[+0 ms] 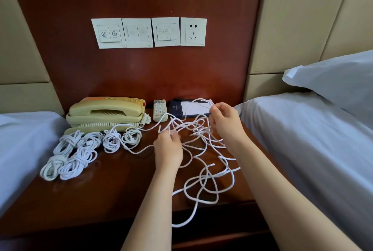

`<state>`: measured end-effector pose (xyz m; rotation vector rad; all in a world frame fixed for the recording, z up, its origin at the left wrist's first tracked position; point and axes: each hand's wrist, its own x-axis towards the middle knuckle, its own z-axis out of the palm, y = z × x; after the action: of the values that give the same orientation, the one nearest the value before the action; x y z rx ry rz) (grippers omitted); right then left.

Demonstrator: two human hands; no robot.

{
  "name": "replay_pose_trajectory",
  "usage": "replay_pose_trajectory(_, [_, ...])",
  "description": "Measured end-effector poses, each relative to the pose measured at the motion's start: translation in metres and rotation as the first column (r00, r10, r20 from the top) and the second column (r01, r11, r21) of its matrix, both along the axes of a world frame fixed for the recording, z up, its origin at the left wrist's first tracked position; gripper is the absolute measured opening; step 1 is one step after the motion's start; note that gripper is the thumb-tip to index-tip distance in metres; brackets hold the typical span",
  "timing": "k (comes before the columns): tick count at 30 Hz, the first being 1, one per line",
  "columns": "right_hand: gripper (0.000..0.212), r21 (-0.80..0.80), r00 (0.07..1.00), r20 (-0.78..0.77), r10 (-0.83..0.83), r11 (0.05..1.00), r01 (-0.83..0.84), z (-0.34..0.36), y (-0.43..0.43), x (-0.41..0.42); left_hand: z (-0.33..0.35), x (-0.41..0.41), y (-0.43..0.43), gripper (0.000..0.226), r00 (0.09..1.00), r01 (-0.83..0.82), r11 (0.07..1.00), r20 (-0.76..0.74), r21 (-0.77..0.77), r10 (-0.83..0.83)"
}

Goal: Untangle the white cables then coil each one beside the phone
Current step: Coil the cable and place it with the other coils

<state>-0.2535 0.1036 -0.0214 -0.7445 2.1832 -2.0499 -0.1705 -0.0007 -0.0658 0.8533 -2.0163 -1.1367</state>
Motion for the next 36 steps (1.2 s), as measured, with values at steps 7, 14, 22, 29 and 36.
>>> replay_pose_trajectory(7, [0.027,0.034,0.999,-0.001,-0.035,0.999,0.035,-0.002,0.005,-0.005,0.037,0.010,0.019,0.027,0.985,0.056,0.963,-0.146,-0.265,-0.098])
replay_pose_trajectory(14, [0.026,-0.192,0.989,0.137,-0.052,0.978,0.078,0.002,0.010,-0.008,0.050,0.019,0.033,0.026,0.956,0.194,0.856,-0.104,-0.479,-0.274])
replay_pose_trajectory(22, [0.025,-0.342,0.979,0.193,-0.071,0.930,0.135,0.000,0.019,-0.008,0.058,0.016,0.062,0.019,0.876,0.329,0.689,-0.063,-0.646,-0.478])
replay_pose_trajectory(29, [0.029,-0.288,0.963,0.262,-0.055,0.948,0.133,-0.020,0.026,-0.018,0.034,0.000,0.045,0.056,0.928,0.372,0.851,0.179,-0.371,-0.327])
replay_pose_trajectory(36, [0.028,-0.188,0.961,0.271,0.063,0.982,-0.011,-0.013,0.034,-0.015,0.018,-0.010,0.039,0.013,0.918,0.386,0.835,0.249,-0.393,-0.308])
